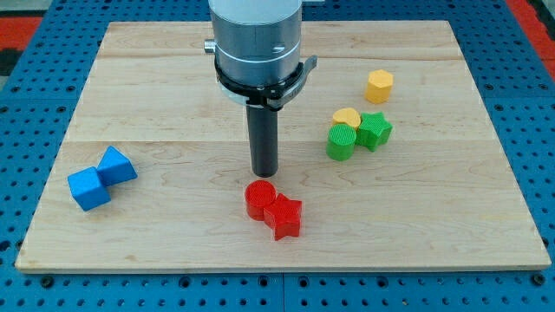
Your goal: Separate the green blocks from yellow heart
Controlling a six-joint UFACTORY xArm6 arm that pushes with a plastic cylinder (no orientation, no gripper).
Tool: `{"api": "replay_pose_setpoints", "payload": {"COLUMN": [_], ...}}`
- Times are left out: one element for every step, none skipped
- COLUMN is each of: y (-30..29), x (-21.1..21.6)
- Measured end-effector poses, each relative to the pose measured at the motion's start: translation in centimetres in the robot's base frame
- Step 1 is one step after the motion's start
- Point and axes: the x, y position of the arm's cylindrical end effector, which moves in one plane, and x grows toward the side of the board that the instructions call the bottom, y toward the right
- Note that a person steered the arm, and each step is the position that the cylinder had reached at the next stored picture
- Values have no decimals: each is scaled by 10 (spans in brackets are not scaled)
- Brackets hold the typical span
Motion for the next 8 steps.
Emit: {"api": "replay_pose_setpoints", "payload": {"y": [7,18,39,78,98,132,152,147], "x": [0,0,-3,-43,-52,-52,-52,-49]}}
